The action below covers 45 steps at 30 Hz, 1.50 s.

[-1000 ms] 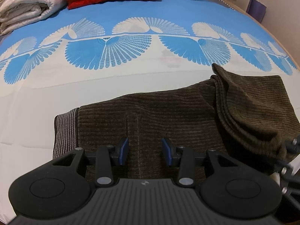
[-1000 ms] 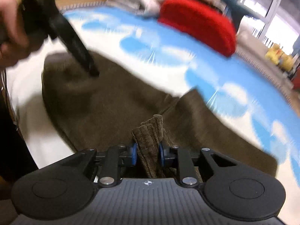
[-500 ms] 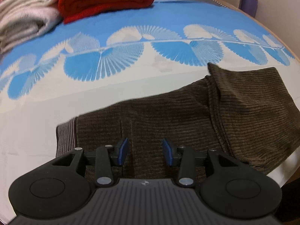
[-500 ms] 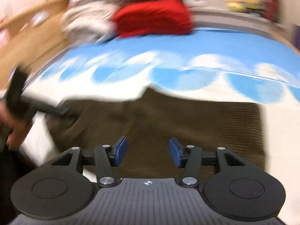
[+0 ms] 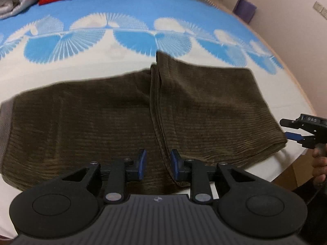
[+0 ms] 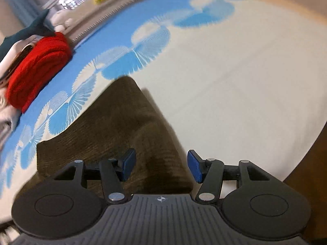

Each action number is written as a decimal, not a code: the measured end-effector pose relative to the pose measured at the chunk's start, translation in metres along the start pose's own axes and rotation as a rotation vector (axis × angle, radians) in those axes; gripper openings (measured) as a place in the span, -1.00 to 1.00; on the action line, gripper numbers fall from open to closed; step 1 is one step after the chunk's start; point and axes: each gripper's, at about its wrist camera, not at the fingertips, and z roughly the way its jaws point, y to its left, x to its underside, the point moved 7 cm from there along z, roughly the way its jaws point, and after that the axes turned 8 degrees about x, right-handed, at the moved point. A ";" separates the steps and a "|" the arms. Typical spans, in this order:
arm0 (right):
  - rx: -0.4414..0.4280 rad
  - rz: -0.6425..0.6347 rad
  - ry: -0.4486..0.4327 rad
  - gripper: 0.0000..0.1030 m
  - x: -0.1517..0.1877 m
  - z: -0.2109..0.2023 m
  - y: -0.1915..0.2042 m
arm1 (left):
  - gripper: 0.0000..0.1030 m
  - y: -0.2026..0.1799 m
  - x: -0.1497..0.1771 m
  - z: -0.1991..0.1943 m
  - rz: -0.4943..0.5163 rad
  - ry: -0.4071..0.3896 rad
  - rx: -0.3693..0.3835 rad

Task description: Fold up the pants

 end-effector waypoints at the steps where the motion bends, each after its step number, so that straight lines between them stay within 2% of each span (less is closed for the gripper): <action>1: -0.010 0.012 0.022 0.15 0.003 0.005 0.001 | -0.45 -0.004 -0.001 0.003 0.014 -0.008 0.007; 3: -0.017 0.010 0.051 0.20 0.006 0.013 0.005 | -0.43 -0.016 -0.002 0.005 0.051 -0.025 0.040; 6: 0.036 -0.071 0.051 0.25 0.013 0.015 0.012 | -0.42 -0.033 -0.003 0.006 0.105 -0.064 0.080; 9: 0.070 -0.105 0.054 0.27 0.014 0.016 0.017 | -0.41 -0.048 -0.004 0.012 0.187 -0.077 0.065; 10: 0.075 -0.102 0.057 0.30 0.012 0.018 0.017 | -0.41 -0.048 -0.002 0.018 0.204 -0.060 0.046; 12: 0.083 -0.093 0.063 0.33 0.012 0.021 0.015 | -0.40 -0.041 0.009 0.035 0.228 0.035 -0.026; 13: 0.088 -0.094 0.065 0.38 0.012 0.023 0.015 | -0.34 -0.035 0.015 0.044 0.230 0.091 -0.057; 14: 0.100 -0.098 0.067 0.46 0.012 0.024 0.013 | -0.20 -0.029 0.020 0.048 0.221 0.123 -0.062; 17: 0.133 -0.109 0.065 0.51 0.012 0.026 0.013 | -0.19 -0.025 0.013 0.040 0.182 0.095 -0.035; 21: 0.133 -0.108 0.079 0.51 0.014 0.032 0.016 | -0.20 -0.020 0.006 0.028 0.143 0.036 -0.016; 26: 0.130 -0.129 0.100 0.51 0.019 0.038 0.023 | -0.20 -0.026 -0.003 0.020 0.137 -0.017 0.005; 30: 0.141 -0.145 0.095 0.52 0.021 0.039 0.028 | -0.20 -0.031 -0.002 0.015 0.149 -0.023 0.005; 33: 0.153 -0.165 0.086 0.46 0.022 0.038 0.030 | -0.20 -0.032 -0.002 0.015 0.154 -0.024 0.004; 36: 0.163 -0.189 0.073 0.31 0.023 0.035 0.032 | -0.20 -0.031 -0.003 0.013 0.155 -0.031 0.003; 39: 0.160 -0.202 0.056 0.09 0.023 0.031 0.032 | -0.20 -0.030 -0.004 0.012 0.152 -0.032 0.003; 41: 0.148 -0.217 0.044 -0.15 0.023 0.028 0.034 | -0.20 -0.031 -0.004 0.012 0.155 -0.033 0.004; 43: 0.132 -0.240 0.026 -0.31 0.023 0.025 0.038 | -0.20 -0.031 -0.004 0.012 0.158 -0.034 0.007; 45: 0.118 -0.268 -0.002 -0.41 0.023 0.019 0.044 | -0.20 -0.032 -0.004 0.010 0.159 -0.040 0.014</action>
